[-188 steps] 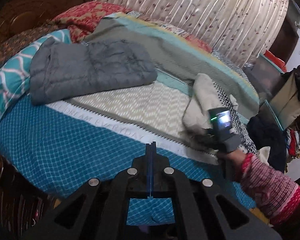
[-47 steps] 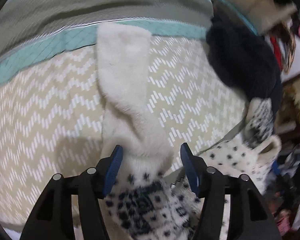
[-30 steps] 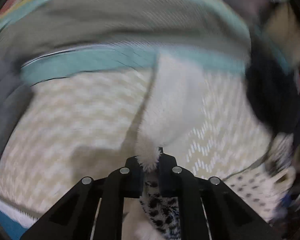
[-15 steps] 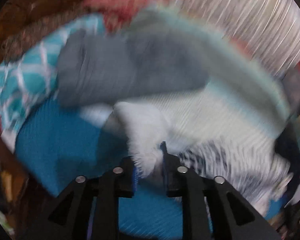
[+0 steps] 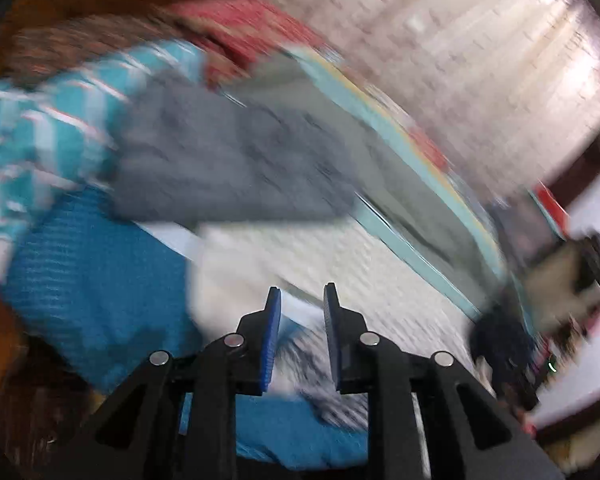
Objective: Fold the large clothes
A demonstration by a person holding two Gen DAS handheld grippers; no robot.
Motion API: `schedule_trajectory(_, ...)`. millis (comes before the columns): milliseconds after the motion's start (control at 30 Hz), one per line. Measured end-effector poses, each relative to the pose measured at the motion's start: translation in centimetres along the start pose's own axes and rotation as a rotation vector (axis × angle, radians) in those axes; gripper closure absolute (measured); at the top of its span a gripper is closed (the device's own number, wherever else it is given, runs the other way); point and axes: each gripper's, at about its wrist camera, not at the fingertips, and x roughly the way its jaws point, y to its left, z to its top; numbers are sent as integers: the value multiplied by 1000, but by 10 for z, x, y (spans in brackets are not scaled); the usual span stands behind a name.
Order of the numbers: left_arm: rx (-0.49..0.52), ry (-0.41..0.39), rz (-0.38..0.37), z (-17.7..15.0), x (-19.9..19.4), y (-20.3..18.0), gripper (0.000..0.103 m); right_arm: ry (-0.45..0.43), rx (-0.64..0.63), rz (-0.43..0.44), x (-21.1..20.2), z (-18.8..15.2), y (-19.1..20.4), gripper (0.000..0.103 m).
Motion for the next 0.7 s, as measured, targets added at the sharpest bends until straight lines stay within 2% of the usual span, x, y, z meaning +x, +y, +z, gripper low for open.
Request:
schedule_trajectory(33, 14, -3, 67, 4, 3, -1, 59, 32, -22, 4, 18, 8, -1, 10)
schedule_trajectory(67, 71, 26, 116, 8, 14, -11, 59, 67, -43, 7, 37, 17, -1, 10)
schedule_trajectory(100, 123, 56, 115, 8, 27, -24, 59, 117, -68, 10, 61, 25, -2, 10)
schedule_trajectory(200, 302, 200, 23, 0, 97, -84, 59, 251, -98, 19, 122, 40, -3, 10)
schedule_trajectory(233, 332, 240, 0, -6, 115, -96, 57, 308, -100, 29, 145, 42, -4, 10)
schedule_trajectory(333, 400, 409, -80, -34, 204, -143, 55, 447, -84, 94, 194, 38, -1, 10)
schedule_trajectory(467, 431, 583, -139, -70, 283, -174, 55, 548, -137, 146, 218, 15, 8, 10)
schedule_trajectory(533, 464, 639, -169, -90, 305, -185, 55, 599, -202, 192, 219, -1, 17, 10)
schedule_trajectory(600, 495, 690, -208, -109, 316, -194, 55, 641, -296, 189, 216, -21, 27, 11)
schedule_trajectory(667, 566, 688, -185, -119, 321, -197, 55, 623, -409, 129, 207, -34, 38, 32)
schedule_trajectory(700, 599, 671, -171, -123, 321, -199, 56, 600, -469, 132, 196, -38, 46, 43)
